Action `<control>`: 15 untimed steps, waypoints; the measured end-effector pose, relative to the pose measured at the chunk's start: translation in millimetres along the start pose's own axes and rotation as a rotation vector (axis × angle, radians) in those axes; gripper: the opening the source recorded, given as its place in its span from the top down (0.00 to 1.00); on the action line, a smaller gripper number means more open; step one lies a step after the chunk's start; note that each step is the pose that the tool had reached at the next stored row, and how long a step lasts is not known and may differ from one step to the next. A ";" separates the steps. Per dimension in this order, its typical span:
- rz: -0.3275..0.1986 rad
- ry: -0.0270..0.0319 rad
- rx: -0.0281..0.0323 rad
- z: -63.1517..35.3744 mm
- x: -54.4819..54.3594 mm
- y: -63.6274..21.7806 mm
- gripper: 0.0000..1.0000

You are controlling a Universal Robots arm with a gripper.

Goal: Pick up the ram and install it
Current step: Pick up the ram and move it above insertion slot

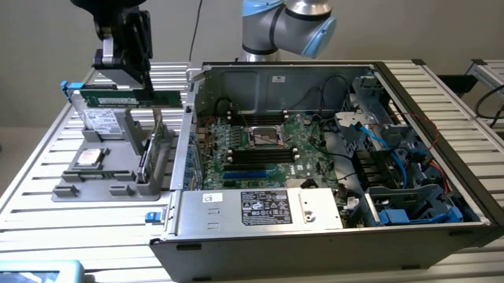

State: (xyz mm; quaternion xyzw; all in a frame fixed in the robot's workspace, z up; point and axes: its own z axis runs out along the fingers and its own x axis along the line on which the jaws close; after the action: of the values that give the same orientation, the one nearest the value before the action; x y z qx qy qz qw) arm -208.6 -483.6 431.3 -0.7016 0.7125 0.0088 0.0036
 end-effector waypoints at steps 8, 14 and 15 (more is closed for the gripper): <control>0.000 -0.0007 0.0000 0.3 -0.6 -36.6 0.87; 0.000 -0.0030 -0.0001 2.6 -1.0 -68.4 0.87; 0.000 -0.0029 -0.0001 3.0 -1.1 -72.9 0.87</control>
State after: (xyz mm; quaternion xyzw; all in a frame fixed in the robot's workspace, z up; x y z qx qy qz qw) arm -135.7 -483.6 427.7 -0.7016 0.7125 0.0098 0.0046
